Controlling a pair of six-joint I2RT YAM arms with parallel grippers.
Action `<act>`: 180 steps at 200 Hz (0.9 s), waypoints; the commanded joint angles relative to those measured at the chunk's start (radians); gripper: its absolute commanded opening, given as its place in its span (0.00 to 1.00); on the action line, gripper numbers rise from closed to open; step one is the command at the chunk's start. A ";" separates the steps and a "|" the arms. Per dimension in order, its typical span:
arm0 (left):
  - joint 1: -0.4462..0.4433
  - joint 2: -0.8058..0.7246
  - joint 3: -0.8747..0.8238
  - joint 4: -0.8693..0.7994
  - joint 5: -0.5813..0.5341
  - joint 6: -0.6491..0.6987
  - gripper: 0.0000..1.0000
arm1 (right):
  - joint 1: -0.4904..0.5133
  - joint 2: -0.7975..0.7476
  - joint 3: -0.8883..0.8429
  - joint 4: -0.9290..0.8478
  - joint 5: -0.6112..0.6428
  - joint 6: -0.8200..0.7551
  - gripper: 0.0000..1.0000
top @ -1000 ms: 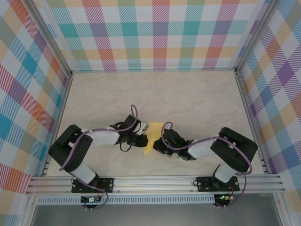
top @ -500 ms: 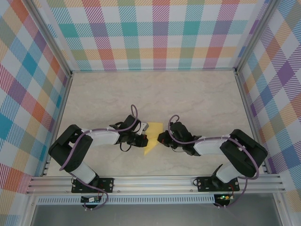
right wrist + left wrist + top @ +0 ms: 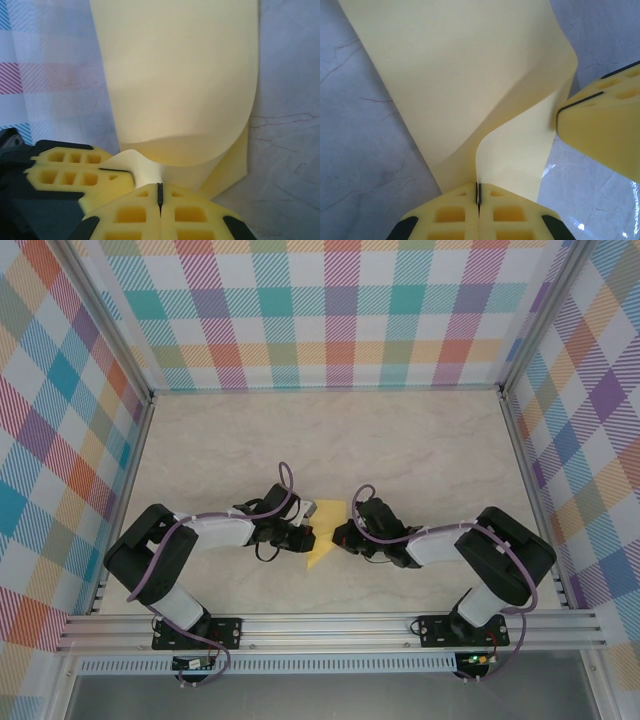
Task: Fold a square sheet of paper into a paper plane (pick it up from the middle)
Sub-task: Third fold the triangle at the center of the table.
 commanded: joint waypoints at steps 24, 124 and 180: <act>0.002 0.050 -0.022 -0.064 -0.046 0.021 0.00 | -0.015 0.065 -0.002 0.033 -0.004 -0.010 0.00; 0.003 0.054 -0.020 -0.065 -0.044 0.021 0.00 | -0.074 -0.050 0.004 -0.038 -0.036 -0.057 0.01; 0.003 0.051 -0.020 -0.066 -0.042 0.021 0.00 | -0.099 0.030 0.040 -0.090 -0.054 -0.095 0.01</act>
